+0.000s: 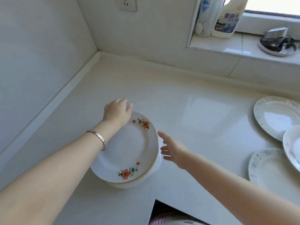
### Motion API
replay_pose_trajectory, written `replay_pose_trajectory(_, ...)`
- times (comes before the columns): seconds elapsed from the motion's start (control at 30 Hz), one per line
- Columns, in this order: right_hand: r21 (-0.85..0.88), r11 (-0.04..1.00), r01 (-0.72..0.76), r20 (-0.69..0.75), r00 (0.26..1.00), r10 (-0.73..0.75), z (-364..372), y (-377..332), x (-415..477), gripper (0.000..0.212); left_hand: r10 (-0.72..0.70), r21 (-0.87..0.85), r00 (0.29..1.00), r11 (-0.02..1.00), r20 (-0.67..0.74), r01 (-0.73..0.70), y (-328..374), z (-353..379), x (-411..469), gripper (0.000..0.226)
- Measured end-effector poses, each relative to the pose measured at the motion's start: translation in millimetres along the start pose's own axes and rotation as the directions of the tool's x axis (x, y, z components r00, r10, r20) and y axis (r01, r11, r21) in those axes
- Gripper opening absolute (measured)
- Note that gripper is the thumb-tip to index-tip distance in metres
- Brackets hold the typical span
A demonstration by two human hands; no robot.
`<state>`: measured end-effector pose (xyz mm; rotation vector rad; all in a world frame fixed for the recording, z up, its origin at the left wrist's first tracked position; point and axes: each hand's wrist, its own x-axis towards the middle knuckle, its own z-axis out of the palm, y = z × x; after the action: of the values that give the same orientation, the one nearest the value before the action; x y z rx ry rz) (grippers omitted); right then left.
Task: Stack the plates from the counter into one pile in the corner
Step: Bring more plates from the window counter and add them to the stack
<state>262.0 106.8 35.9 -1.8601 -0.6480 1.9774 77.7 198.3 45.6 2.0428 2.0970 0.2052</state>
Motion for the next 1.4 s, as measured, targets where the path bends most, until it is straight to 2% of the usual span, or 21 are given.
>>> replay_pose_trajectory(0.03,-0.025,0.999,0.046,-0.019,0.999,-0.046,-12,-3,-1,0.049,0.070,-0.049,0.998,0.996,-0.010,-0.070,18,0,-2,0.034)
replay_pose_trajectory(0.1,-0.043,0.996,0.083,-0.047,0.995,-0.085,-40,-7,-5,0.030,0.153,-0.176,0.986,0.974,0.063,-0.140,55,4,-6,0.028)
replay_pose_trajectory(0.17,0.001,0.995,0.099,-0.085,0.991,-0.099,-72,-5,-13,0.023,0.189,-0.267,0.949,0.956,0.254,-0.118,96,18,-11,0.023)
replay_pose_trajectory(0.23,0.085,0.990,0.110,-0.143,0.985,-0.097,-107,5,-22,0.020,0.210,-0.388,0.854,0.921,0.475,-0.011,138,38,-20,0.018)
replay_pose_trajectory(0.3,0.187,0.976,0.111,-0.211,0.975,-0.070,-147,20,-36,0.016,0.243,-0.424,0.759,0.904,0.604,0.048,180,56,-32,0.018)
replay_pose_trajectory(0.37,0.272,0.955,0.115,-0.274,0.961,-0.038,-190,41,-49,0.014,0.309,-0.404,0.709,0.914,0.633,-0.038,219,71,-47,0.017)
replay_pose_trajectory(0.47,0.341,0.929,0.144,-0.412,0.911,0.010,-260,76,-69,0.016,0.370,-0.372,0.678,0.916,0.636,-0.151,271,88,-68,0.014)
replay_pose_trajectory(0.6,0.375,0.907,0.194,-0.631,0.770,0.096,-351,123,-86,0.033,0.390,-0.363,0.647,0.914,0.655,-0.184,329,111,-89,0.015)
replay_pose_trajectory(0.67,0.432,0.864,0.260,-0.714,0.683,0.152,-391,143,-89,0.043,0.389,-0.359,0.650,0.915,0.653,-0.186,350,121,-95,0.015)
replay_pose_trajectory(0.7,0.489,0.815,0.310,-0.739,0.645,0.197,-408,151,-90,0.046,0.372,-0.362,0.656,0.919,0.657,-0.158,359,126,-97,0.016)
replay_pose_trajectory(0.77,0.660,0.615,0.432,-0.711,0.622,0.327,-440,163,-89,0.052,0.317,-0.395,0.661,0.918,0.680,-0.034,374,137,-102,0.019)
replay_pose_trajectory(0.83,0.789,0.341,0.512,-0.614,0.679,0.402,-466,172,-84,0.056,0.271,-0.421,0.656,0.904,0.704,0.078,387,143,-107,0.019)
replay_pose_trajectory(0.9,0.817,0.088,0.569,-0.558,0.744,0.369,-484,180,-77,0.053,0.244,-0.423,0.652,0.897,0.718,0.131,396,146,-111,0.019)
replay_pose_trajectory(0.97,0.785,-0.040,0.618,-0.570,0.746,0.343,-490,184,-73,0.047,0.218,-0.414,0.648,0.896,0.730,0.164,402,148,-114,0.022)
replay_pose_trajectory(1.07,0.751,-0.024,0.660,-0.621,0.717,0.316,-488,186,-73,0.040,0.195,-0.396,0.637,0.898,0.746,0.190,412,149,-117,0.022)
replay_pose_trajectory(1.17,0.752,0.031,0.659,-0.639,0.716,0.279,-487,193,-79,0.016,0.204,-0.424,0.620,0.876,0.758,0.230,426,146,-123,0.018)
replay_pose_trajectory(1.23,0.755,0.058,0.653,-0.646,0.726,0.234,-486,200,-83,0.016,0.229,-0.482,0.621,0.831,0.749,0.276,439,142,-127,0.016)
replay_pose_trajectory(1.3,0.757,0.099,0.646,-0.653,0.741,0.156,-479,205,-89,0.025,0.265,-0.557,0.615,0.754,0.743,0.348,455,136,-131,0.016)
replay_pose_trajectory(1.4,0.753,0.235,0.614,-0.635,0.772,0.017,-467,206,-97,0.019,0.285,-0.634,0.594,0.559,0.752,0.535,477,128,-134,0.026)
